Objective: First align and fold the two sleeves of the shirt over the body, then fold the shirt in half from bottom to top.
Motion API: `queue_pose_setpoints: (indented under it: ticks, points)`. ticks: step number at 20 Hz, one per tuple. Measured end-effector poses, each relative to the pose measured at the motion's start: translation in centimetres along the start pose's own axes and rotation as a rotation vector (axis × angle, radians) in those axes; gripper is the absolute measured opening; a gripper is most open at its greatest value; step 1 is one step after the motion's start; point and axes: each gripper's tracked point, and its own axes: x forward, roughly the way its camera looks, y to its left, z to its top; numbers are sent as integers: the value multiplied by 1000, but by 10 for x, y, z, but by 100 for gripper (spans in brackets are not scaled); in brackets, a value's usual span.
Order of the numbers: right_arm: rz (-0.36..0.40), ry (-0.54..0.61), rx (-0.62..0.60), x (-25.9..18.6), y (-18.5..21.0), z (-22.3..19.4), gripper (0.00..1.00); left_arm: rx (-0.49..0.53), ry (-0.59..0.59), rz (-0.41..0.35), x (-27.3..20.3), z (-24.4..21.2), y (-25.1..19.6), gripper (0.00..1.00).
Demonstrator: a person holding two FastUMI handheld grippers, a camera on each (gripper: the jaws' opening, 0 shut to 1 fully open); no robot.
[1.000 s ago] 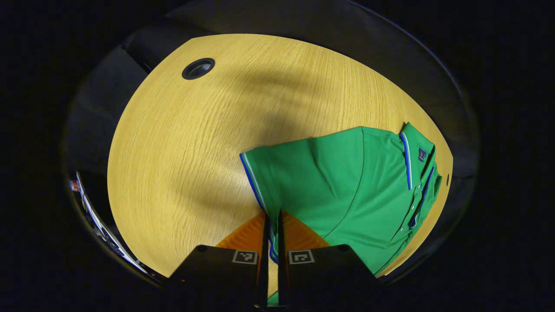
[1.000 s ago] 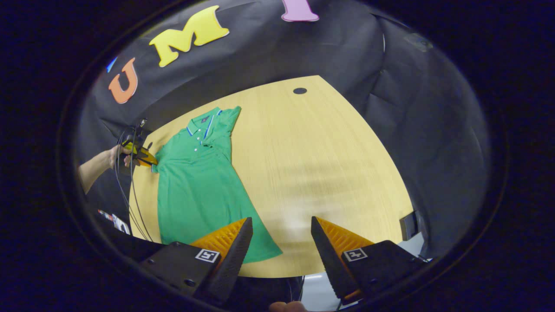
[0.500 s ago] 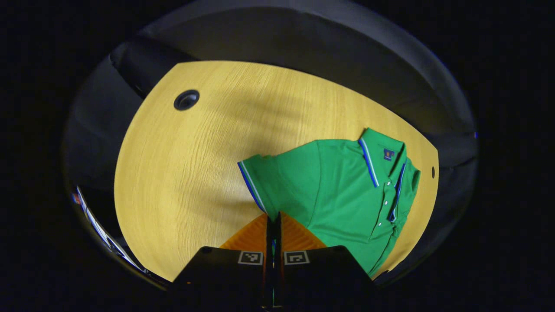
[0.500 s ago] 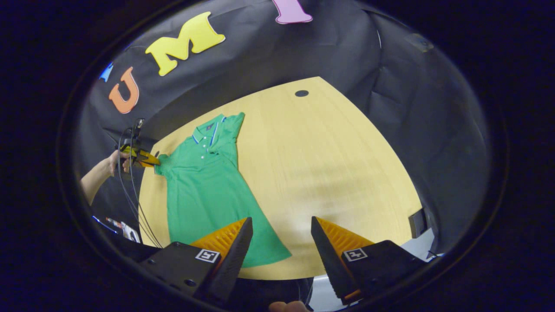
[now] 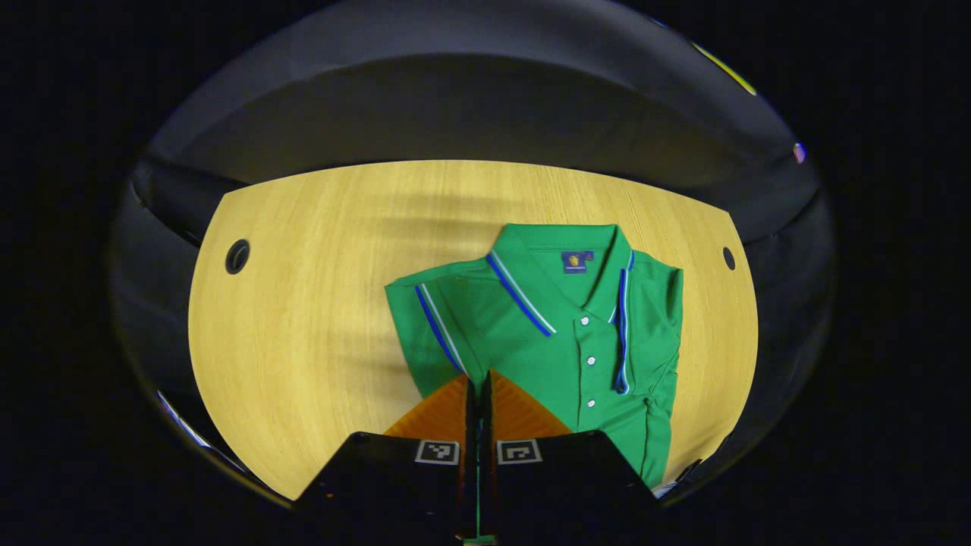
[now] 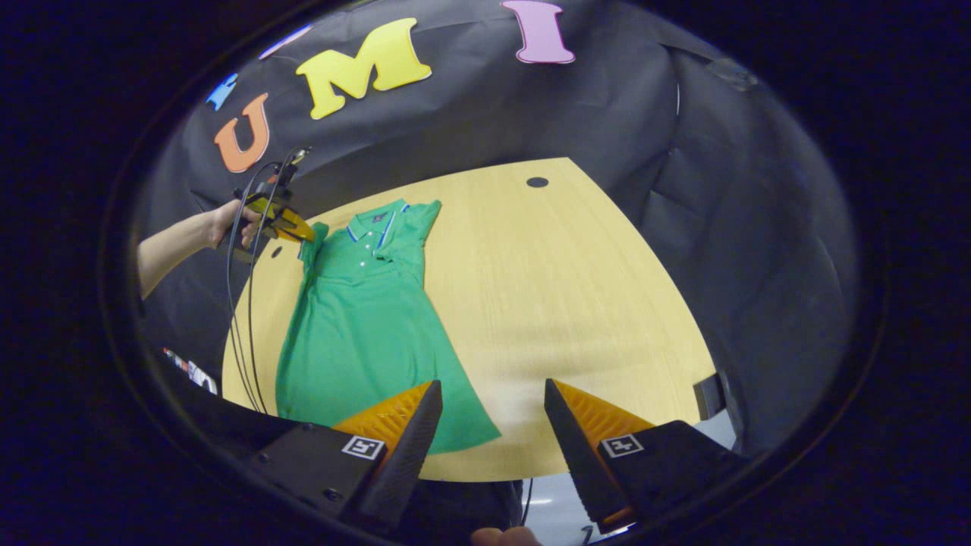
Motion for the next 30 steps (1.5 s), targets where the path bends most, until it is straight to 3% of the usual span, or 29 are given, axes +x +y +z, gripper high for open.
queue_pose_setpoints:
  ticks: [4,5,6,7,9,13,17,18,19,22,25,30]
  points:
    - [-29,14,22,-7,-11,-15,88,30,7,-30,25,0,-38,6]
    - [-32,10,22,-9,-13,-14,94,26,4,-50,27,0,-45,6]
    - [-31,7,20,-9,-13,-12,87,18,-3,-57,27,0,-49,10]
    - [-28,4,15,-9,-13,-11,87,7,-14,-61,25,1,-50,12]
    - [-21,-3,-7,-6,-12,-6,87,-31,-42,-81,19,3,-55,26]
    - [27,-17,-83,2,8,9,88,-62,-101,-89,-19,-2,-41,95]
    - [50,-43,-209,14,31,25,89,-45,-200,-72,-75,-30,-15,95]
    - [50,-47,-247,16,35,27,82,-35,-245,-45,-90,-39,-4,95]
    - [59,-45,-267,19,44,28,89,-23,-293,-22,-108,-50,7,95]
    - [94,-26,-300,28,64,26,90,11,-381,6,-148,-99,23,95]
    - [114,-6,-320,35,73,18,90,49,-369,10,-163,-169,35,98]
    - [88,75,-338,45,62,-15,90,16,-262,-51,-152,-286,34,98]
